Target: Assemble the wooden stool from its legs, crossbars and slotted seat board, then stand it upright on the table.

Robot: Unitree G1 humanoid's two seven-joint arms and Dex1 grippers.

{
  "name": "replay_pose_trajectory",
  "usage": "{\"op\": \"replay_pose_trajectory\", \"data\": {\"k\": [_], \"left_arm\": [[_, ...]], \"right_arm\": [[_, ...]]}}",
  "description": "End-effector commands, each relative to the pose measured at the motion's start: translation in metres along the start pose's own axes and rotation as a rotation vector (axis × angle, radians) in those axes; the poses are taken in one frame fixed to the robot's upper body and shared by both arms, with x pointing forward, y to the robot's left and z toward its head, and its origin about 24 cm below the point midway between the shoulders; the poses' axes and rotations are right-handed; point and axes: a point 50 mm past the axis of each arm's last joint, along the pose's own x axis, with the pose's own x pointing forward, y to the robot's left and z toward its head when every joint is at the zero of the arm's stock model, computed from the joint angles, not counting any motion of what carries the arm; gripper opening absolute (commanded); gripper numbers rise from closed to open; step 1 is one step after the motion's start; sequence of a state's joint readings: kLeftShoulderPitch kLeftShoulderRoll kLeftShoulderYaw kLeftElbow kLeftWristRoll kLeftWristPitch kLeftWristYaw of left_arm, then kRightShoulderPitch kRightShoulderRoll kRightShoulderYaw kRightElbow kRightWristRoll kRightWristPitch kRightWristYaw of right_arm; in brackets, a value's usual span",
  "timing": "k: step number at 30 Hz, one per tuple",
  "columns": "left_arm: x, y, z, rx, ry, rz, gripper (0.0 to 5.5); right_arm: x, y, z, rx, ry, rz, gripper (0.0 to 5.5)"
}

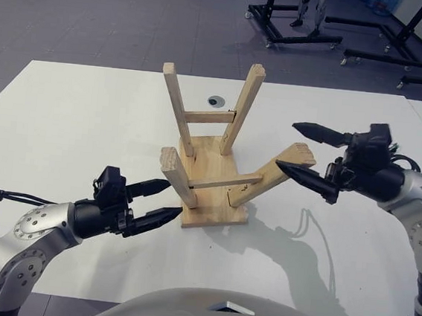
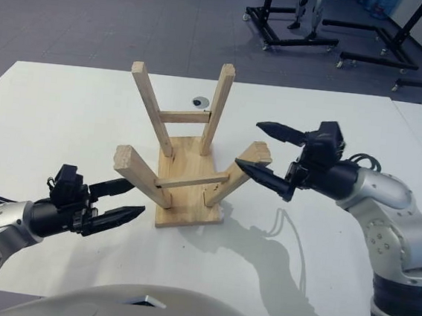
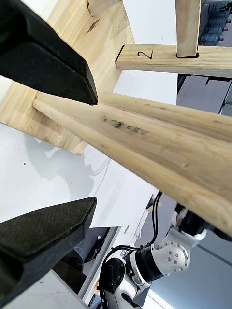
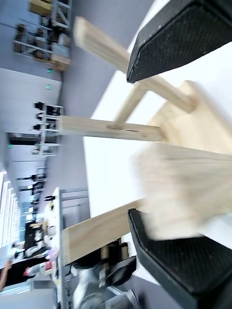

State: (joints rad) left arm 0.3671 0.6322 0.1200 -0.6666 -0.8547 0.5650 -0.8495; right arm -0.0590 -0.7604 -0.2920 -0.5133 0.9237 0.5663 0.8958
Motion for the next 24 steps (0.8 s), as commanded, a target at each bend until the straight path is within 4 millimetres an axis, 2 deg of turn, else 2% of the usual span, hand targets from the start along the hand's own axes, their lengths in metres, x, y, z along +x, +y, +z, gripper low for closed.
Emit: {"op": "replay_pose_trajectory", "data": {"k": [1, 5, 9, 13, 15, 18, 24], "left_arm": [[0.004, -0.003, 0.0, -0.008, -0.002, -0.01, 3.48], [-0.002, -0.006, -0.002, -0.01, 0.013, 0.002, 3.48], [-0.031, -0.013, -0.005, -0.025, 0.075, 0.05, 3.48], [-0.052, -0.021, -0.024, -0.034, 0.222, 0.115, 3.48], [-0.057, -0.014, -0.04, -0.019, 0.322, 0.178, 3.48], [-0.047, -0.008, -0.063, 0.027, 0.4, 0.235, 3.48], [-0.014, -0.004, -0.081, 0.076, 0.363, 0.262, 3.48]], "right_arm": [[0.006, 0.008, 0.017, -0.02, -0.066, 0.0, 4.79], [0.011, 0.009, 0.032, -0.059, -0.103, -0.018, 4.79], [0.025, 0.013, 0.055, -0.221, -0.175, -0.147, 4.79], [0.041, 0.022, 0.068, -0.361, -0.233, -0.237, 4.79], [0.051, 0.028, 0.07, -0.402, -0.243, -0.249, 4.79], [0.06, 0.029, 0.059, -0.48, -0.165, -0.261, 4.79], [0.067, 0.03, 0.044, -0.686, -0.057, -0.273, 4.79]]}}
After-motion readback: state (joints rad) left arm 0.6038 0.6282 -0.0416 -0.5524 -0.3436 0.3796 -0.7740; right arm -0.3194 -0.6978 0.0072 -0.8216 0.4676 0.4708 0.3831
